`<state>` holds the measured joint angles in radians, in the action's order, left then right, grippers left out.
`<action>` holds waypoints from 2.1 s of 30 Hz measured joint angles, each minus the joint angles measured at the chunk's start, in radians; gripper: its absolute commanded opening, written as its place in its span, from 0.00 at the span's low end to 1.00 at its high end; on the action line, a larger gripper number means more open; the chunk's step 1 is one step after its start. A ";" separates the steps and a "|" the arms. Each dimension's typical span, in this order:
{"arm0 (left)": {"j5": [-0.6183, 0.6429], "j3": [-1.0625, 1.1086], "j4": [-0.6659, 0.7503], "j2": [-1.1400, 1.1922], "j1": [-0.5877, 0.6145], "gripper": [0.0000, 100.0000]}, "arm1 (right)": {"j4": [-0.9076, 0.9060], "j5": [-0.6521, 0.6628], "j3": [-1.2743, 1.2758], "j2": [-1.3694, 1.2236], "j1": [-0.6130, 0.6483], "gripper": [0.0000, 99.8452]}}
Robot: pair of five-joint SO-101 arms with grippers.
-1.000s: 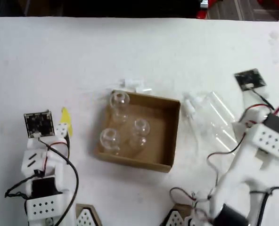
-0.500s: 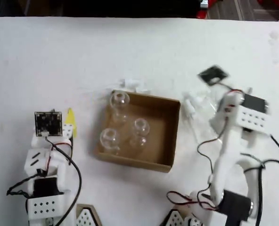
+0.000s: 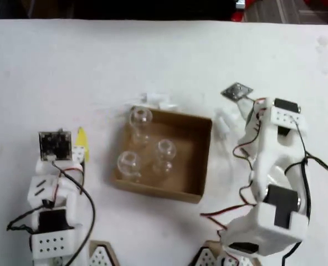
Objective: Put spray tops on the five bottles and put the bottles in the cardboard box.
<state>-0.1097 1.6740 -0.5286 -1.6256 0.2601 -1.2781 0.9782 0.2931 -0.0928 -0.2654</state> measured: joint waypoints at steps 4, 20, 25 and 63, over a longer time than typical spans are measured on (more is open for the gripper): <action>0.000 0.000 0.000 0.000 0.000 0.15 | 0.003 0.054 -0.005 -0.031 -0.025 0.16; 0.000 0.000 0.000 0.000 0.000 0.15 | 0.068 0.087 -0.008 -0.086 -0.068 0.05; 0.000 0.000 0.000 0.000 0.000 0.15 | 0.061 0.084 -0.009 -0.074 -0.069 0.02; 0.000 0.000 0.000 0.000 0.000 0.15 | 0.620 -0.801 0.528 1.214 0.411 0.02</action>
<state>-0.1097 1.6740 -0.5286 -1.6256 0.2601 -0.6582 0.1772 0.8209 1.1208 0.1458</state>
